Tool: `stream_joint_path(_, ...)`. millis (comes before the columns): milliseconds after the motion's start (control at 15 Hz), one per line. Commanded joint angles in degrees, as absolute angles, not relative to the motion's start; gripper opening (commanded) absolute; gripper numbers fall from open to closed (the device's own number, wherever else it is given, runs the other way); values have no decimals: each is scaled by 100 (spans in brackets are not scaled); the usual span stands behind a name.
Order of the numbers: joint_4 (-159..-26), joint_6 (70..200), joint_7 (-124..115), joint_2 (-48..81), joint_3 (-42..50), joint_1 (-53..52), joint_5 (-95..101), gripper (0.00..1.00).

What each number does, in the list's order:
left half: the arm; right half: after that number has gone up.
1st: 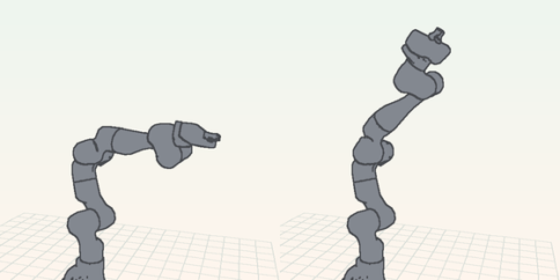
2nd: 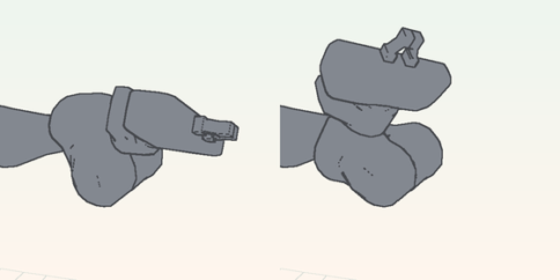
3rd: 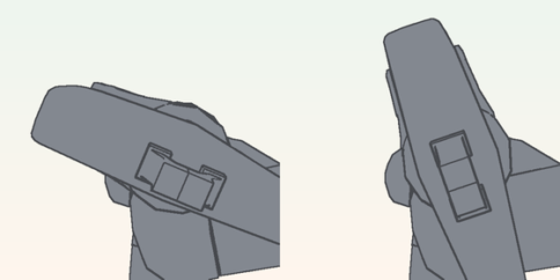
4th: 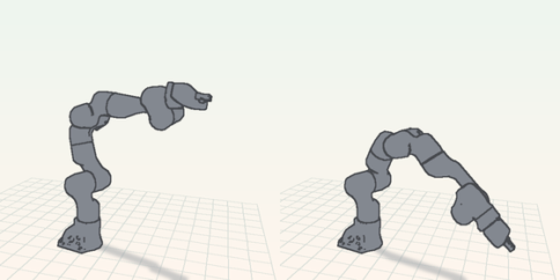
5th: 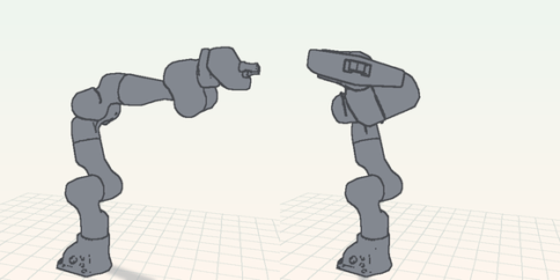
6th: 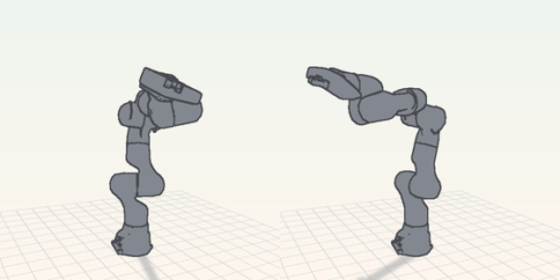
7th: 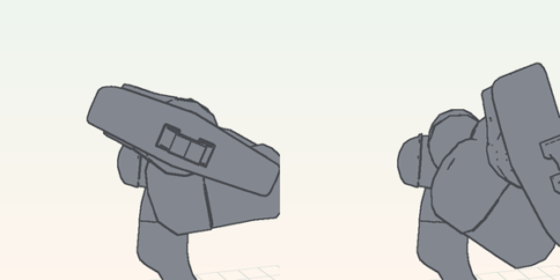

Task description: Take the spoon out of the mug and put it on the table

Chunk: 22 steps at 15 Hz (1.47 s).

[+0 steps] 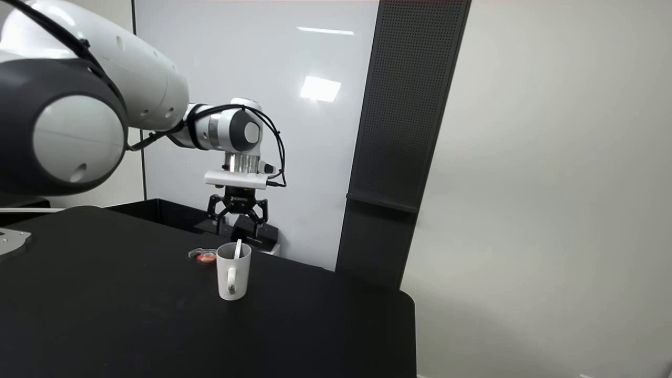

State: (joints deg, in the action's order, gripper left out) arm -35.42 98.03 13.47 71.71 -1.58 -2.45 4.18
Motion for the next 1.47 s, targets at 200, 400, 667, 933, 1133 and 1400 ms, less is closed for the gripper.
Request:
stream_joint_path(200, -3099, 9678, 1382, 7426, -237, -240, 354, 100)
stream_joint_path(400, -3091, 9685, 1392, 7434, -234, -242, 370, 100)
stream_joint_path(667, -3064, 9687, 1388, 7466, -228, -233, 373, 100)
stream_joint_path(933, -3043, 9697, 1394, 7512, -232, -232, 371, 100)
stream_joint_path(1133, -3028, 9690, 1392, 7534, -229, -232, 374, 100)
stream_joint_path(1400, -3017, 9692, 1392, 7524, -228, -229, 373, 100)
